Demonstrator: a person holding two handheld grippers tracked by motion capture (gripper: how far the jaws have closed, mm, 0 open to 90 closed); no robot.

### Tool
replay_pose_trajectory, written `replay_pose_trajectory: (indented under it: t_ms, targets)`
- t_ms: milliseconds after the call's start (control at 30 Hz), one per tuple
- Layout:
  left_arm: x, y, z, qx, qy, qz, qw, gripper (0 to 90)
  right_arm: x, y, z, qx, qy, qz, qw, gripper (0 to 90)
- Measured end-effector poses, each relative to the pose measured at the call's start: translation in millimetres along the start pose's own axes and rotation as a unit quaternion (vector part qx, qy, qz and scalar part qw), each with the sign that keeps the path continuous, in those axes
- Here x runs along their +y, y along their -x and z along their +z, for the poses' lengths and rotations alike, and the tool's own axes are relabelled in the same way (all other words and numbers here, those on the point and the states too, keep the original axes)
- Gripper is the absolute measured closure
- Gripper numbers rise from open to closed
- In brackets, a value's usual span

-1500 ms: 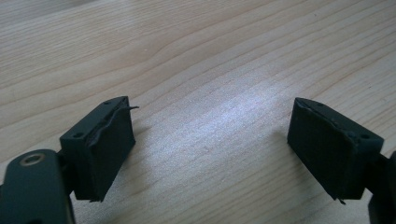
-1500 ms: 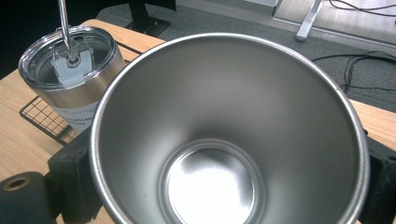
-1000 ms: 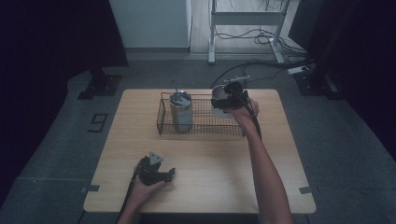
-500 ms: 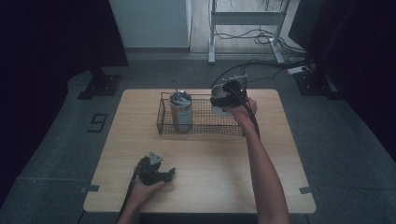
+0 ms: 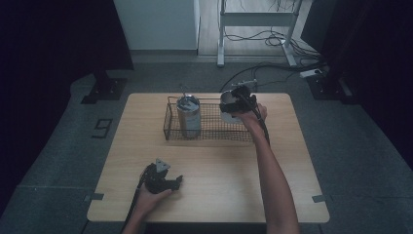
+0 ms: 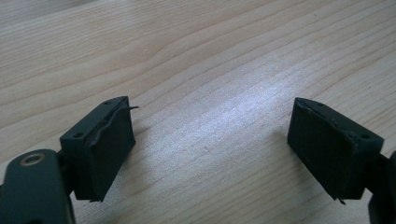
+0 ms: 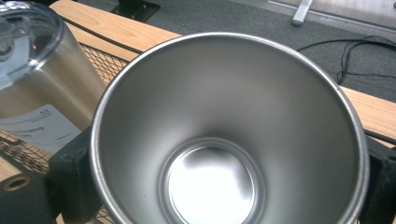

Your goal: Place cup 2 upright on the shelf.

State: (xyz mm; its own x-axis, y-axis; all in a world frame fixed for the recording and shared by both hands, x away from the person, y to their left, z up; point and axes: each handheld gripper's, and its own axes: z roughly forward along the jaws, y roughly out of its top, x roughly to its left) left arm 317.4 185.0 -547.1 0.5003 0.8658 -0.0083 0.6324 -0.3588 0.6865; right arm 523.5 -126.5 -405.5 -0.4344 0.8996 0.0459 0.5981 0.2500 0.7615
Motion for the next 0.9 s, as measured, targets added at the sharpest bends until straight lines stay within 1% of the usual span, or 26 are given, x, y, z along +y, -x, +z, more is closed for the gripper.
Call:
replay_pose_trajectory:
  t_ms: [133, 367, 900]
  targets:
    - [0.0, 0.0, 0.0, 0.000, 0.000, 0.000, 1.0000, 14.5, -2.2, 2.3, 5.7, -0.003, -0.007, -0.001, 1.0000, 6.8]
    - [0.0, 0.0, 0.1, 0.000, 0.000, 0.000, 1.0000, 14.5, -6.1, 7.3, 12.7, -0.002, -0.010, 0.002, 0.9999, 6.8]
    - [0.0, -0.1, 0.0, 0.000, 0.000, 0.001, 1.0000, 14.5, -14.1, 13.1, 29.5, -0.003, -0.025, 0.008, 0.9997, 6.8]
